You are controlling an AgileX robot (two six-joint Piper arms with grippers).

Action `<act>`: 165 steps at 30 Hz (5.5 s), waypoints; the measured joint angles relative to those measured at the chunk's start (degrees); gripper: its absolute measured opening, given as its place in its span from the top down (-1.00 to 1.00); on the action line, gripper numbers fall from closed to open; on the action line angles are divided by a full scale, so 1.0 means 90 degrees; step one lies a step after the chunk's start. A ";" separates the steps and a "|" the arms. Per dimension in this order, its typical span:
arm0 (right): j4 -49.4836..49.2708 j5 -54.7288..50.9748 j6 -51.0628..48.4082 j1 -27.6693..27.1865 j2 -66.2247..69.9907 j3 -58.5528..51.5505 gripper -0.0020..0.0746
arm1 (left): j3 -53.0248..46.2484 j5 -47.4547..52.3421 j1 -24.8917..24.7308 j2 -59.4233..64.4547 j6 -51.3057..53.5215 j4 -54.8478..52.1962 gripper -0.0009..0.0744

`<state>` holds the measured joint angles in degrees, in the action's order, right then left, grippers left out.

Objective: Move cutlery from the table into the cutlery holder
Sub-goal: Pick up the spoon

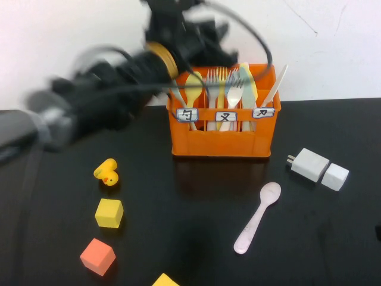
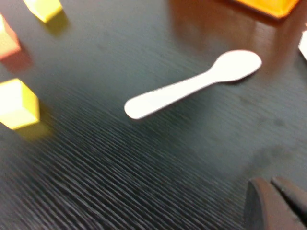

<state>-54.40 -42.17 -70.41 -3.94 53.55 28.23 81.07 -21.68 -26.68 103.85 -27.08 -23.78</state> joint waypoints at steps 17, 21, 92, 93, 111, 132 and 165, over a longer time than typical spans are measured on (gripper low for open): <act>0.0367 -0.0447 0.0769 0.0956 0.1775 0.1901 0.95 | -0.2557 0.4771 0.0021 -0.4472 -0.0822 0.1018 0.98; 0.0367 0.0280 0.0928 0.2290 0.2246 0.1901 0.95 | -0.4070 0.4771 0.0021 -0.5540 -0.0822 0.1696 0.98; 0.5592 -0.1078 0.6439 0.3852 0.6453 0.5519 -0.03 | -0.6391 0.6494 0.0021 -0.8790 -0.0576 0.2284 0.98; 0.5592 -0.1078 0.6451 0.3852 0.6453 0.5519 -0.03 | -0.6391 0.6494 0.0021 -0.8790 -0.0576 0.2284 0.98; 0.5482 -0.0687 0.6410 0.3852 0.6802 0.5573 -0.03 | -0.6391 0.6494 0.0021 -0.8790 -0.0576 0.2348 0.98; 0.5475 -0.0737 0.6081 0.3852 0.6902 0.5650 0.60 | -0.6391 0.6432 0.0021 -0.8790 -0.0576 0.2348 0.98; 0.4935 0.0341 0.5777 0.3852 0.5430 0.5720 0.95 | -0.6391 0.6375 0.0021 -0.8805 -0.0576 0.2336 0.98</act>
<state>-9.98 -39.09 -18.42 30.73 102.42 79.72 23.55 35.70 -26.49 24.61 -32.27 -2.75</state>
